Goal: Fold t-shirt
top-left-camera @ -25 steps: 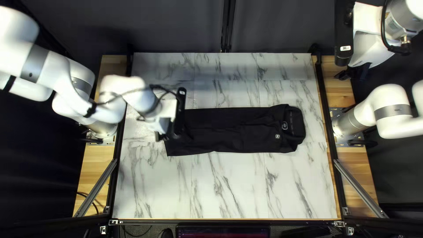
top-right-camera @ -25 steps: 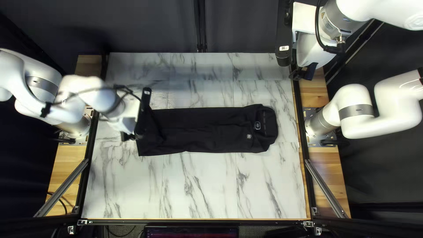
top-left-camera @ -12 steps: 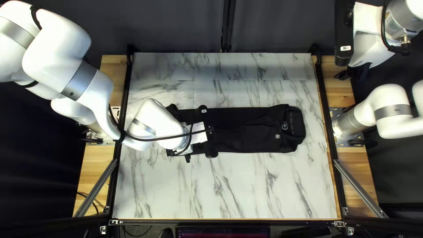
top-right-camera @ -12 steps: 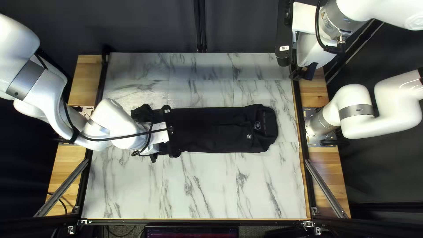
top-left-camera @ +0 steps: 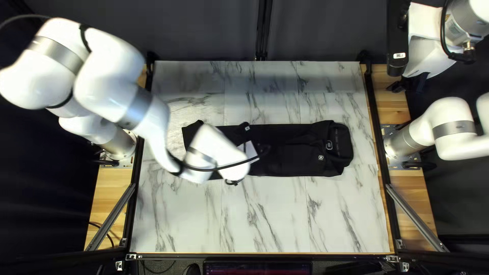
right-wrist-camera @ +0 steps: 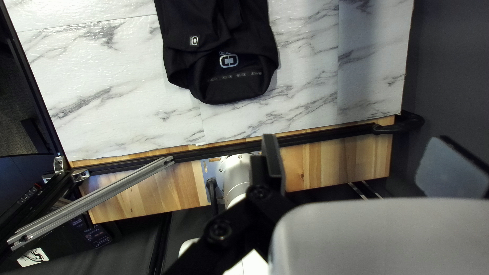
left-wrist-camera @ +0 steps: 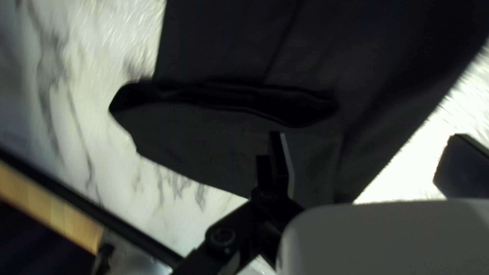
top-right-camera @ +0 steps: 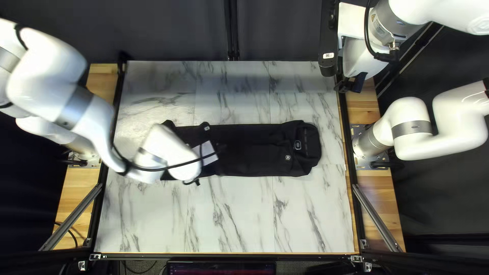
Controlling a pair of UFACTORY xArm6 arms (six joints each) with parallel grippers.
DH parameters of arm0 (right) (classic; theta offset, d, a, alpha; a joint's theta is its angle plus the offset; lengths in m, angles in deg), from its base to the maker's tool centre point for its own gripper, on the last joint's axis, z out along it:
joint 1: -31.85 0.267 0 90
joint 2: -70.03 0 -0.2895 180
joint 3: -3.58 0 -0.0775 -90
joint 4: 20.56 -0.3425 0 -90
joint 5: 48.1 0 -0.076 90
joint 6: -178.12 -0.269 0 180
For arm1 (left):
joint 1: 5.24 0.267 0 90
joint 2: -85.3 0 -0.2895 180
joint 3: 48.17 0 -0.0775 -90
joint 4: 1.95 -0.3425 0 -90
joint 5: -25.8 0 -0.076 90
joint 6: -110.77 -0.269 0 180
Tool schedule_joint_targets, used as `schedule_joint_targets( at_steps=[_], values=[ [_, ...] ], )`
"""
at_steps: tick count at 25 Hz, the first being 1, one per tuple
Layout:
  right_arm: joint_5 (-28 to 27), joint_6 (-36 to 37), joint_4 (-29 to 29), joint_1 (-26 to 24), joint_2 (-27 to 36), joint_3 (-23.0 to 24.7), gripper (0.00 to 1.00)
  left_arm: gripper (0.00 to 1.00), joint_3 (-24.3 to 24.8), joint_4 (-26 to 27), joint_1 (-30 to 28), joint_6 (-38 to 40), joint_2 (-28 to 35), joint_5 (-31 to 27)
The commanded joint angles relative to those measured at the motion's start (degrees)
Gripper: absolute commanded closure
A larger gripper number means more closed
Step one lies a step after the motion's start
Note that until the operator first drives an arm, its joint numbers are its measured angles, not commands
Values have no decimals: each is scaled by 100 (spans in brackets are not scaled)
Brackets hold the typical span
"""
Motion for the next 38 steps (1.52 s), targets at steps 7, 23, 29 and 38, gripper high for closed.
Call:
schedule_joint_targets(
  at_steps=[7,23,29,38],
  values=[
    [0,0,0,0,0,0,0,0,135,93,77,412,-170,369],
    [0,0,0,0,0,0,0,100,490,166,262,641,-88,711],
    [0,0,0,0,0,0,0,100,391,156,142,756,-4,491],
    [0,0,0,0,0,0,0,100,-121,-19,-343,978,47,-120]
  ],
)
